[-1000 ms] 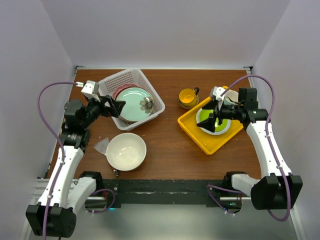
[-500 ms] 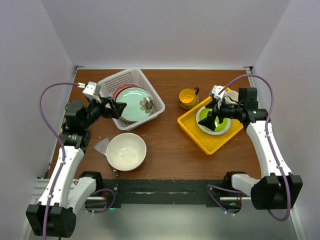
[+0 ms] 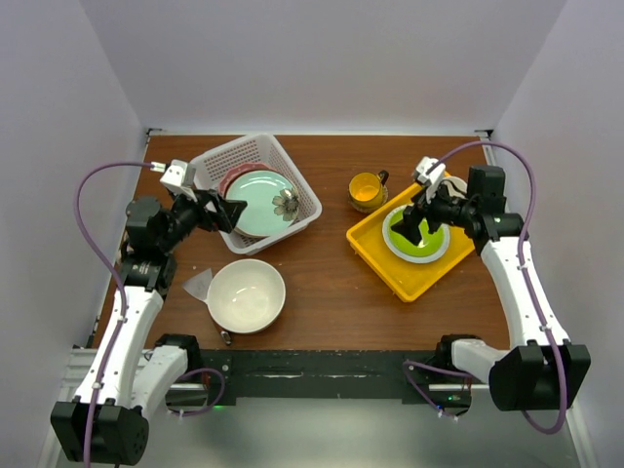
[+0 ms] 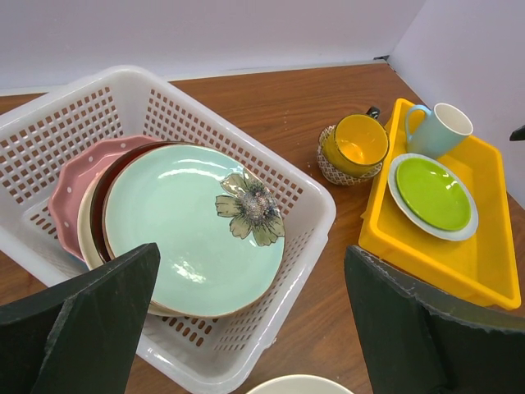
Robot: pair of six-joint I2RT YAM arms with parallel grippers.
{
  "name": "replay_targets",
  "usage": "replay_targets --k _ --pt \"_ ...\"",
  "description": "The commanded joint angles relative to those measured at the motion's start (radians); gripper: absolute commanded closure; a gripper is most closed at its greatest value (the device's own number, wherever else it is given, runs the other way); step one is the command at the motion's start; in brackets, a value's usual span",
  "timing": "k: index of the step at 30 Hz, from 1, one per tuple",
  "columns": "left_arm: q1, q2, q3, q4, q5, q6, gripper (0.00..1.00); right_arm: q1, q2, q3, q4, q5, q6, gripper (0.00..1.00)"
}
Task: Place the mixed dishes into the plastic bin
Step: Pick up the bowl from the center of the board.
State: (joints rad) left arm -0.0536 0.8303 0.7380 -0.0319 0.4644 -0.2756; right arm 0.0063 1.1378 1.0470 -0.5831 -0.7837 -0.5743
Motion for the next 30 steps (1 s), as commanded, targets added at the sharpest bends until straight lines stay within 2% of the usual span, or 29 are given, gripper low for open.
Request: replay_targets --k 1,6,12,20,25,30 --pt "0.001 -0.017 -0.003 0.038 0.006 0.016 0.0 -0.003 -0.03 0.024 0.078 0.083 0.068 0.02" --pt "0.001 -0.019 -0.003 0.038 0.011 0.016 0.0 -0.003 -0.026 0.022 0.126 0.129 0.122 0.02" --pt "0.001 -0.025 -0.003 0.04 0.016 0.015 0.0 -0.002 0.01 0.024 0.209 0.202 0.264 0.02" --pt "0.001 -0.037 -0.009 0.041 0.016 0.015 0.0 -0.002 0.085 0.048 0.247 0.224 0.356 0.02" --pt "0.001 -0.034 -0.009 0.041 0.017 0.015 0.0 0.011 0.217 0.122 0.264 0.241 0.442 0.02" --pt "0.001 -0.031 -0.009 0.038 0.003 0.018 0.0 0.081 0.347 0.237 0.233 0.378 0.449 0.02"
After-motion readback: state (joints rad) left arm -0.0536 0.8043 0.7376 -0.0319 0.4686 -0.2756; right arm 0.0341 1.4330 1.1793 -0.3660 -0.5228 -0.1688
